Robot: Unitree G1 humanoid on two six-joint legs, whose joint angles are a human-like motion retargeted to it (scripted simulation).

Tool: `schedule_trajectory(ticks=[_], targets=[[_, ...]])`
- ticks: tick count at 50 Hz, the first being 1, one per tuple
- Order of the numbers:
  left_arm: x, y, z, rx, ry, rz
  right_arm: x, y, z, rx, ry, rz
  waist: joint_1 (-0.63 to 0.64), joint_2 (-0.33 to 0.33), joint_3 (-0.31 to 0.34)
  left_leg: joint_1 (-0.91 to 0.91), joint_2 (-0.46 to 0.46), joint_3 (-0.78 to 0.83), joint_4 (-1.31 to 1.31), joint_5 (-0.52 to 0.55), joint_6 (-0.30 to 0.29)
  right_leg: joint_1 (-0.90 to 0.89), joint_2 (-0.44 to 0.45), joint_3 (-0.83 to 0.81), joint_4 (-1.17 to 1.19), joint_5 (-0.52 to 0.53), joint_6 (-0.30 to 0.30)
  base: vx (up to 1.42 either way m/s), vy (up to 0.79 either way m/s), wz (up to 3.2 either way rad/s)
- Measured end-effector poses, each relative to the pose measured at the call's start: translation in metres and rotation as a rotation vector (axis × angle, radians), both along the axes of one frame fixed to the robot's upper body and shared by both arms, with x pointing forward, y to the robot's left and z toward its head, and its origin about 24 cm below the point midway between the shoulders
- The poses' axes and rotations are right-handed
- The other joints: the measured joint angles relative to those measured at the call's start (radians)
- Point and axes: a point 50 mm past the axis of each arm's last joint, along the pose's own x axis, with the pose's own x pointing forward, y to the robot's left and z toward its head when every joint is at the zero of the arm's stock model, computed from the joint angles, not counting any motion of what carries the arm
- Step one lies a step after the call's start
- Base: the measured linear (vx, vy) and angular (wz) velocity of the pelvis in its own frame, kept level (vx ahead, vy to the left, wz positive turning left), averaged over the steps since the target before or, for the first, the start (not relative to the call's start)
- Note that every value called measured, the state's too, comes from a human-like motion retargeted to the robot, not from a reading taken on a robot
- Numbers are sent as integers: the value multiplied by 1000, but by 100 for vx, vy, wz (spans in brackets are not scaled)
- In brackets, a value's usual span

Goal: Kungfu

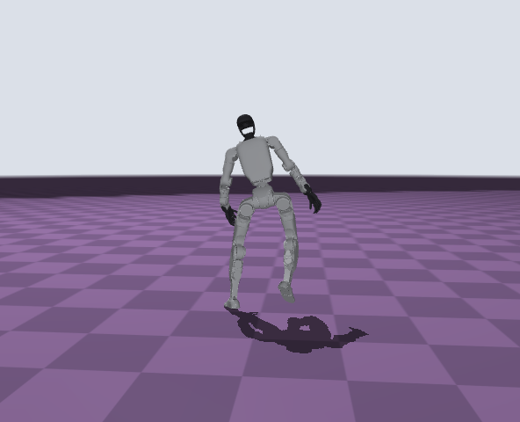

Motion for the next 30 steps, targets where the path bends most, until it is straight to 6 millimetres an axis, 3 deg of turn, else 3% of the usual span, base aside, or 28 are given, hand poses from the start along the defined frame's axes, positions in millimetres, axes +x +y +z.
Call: schedule_trajectory(ticks=[2,5,7,10,12,13,15,17,19,20,23,30], targets=[[13,-15,-2,-23,-30,-18,47,-11,9,-10,-131,25,-33,36,40,107,-14,90,-59,16,-2,-22,-131,10,-191,23,-95,-42,-36,-27],[52,-40,9,-19,-148,-94,132,-10,35,43,-347,173,-90,103,176,299,-24,179,-139,45,-18,-10,-285,6,-497,1,-249,-42,-57,-55],[87,-56,25,8,-240,-164,186,6,59,79,-496,328,-140,143,243,386,0,231,-174,56,-50,-8,-380,-71,-682,-23,-303,-35,-53,-87],[144,-86,57,55,-362,-288,250,41,99,104,-698,550,-183,184,282,461,41,319,-211,45,-107,-34,-438,-204,-840,-106,-410,-27,-74,-61],[177,-117,87,72,-441,-440,277,58,128,112,-818,694,-251,173,303,449,-39,285,-197,24,-107,-60,-502,-179,-829,-78,-385,-25,-89,170],[190,-129,103,91,-476,-528,287,66,141,116,-869,774,-289,156,314,448,-81,263,-172,7,-107,-68,-564,-212,-808,19,-320,-18,-115,233],[207,-154,130,158,-516,-722,301,84,163,125,-958,905,-363,144,284,399,-146,202,-117,-25,-107,-277,-565,165,-655,235,-243,-16,-114,214],[220,-185,150,256,-542,-895,317,99,192,124,-1063,995,-374,202,249,281,-141,104,-58,-44,-107,-479,-548,229,-531,187,-230,-35,-42,90],[228,-204,162,380,-527,-1024,331,116,219,128,-1140,1098,-371,248,296,301,-131,58,-48,-65,-107,-534,-526,195,-435,120,-247,-28,-29,-93],[234,-208,169,465,-506,-1061,337,125,233,135,-1178,1131,-356,292,339,309,-91,30,-31,-86,-107,-537,-489,170,-376,76,-241,-11,-31,-185],[246,-222,185,605,-519,-1075,341,143,248,379,-1368,978,-323,374,430,383,-61,28,-40,-109,-107,-537,-403,162,-342,57,-259,1,-11,-137],[252,-232,211,568,-605,-1068,352,141,290,457,-1569,893,-364,445,588,448,-123,102,-146,-64,-107,-537,-433,158,-400,98,-265,-16,17,-6]])
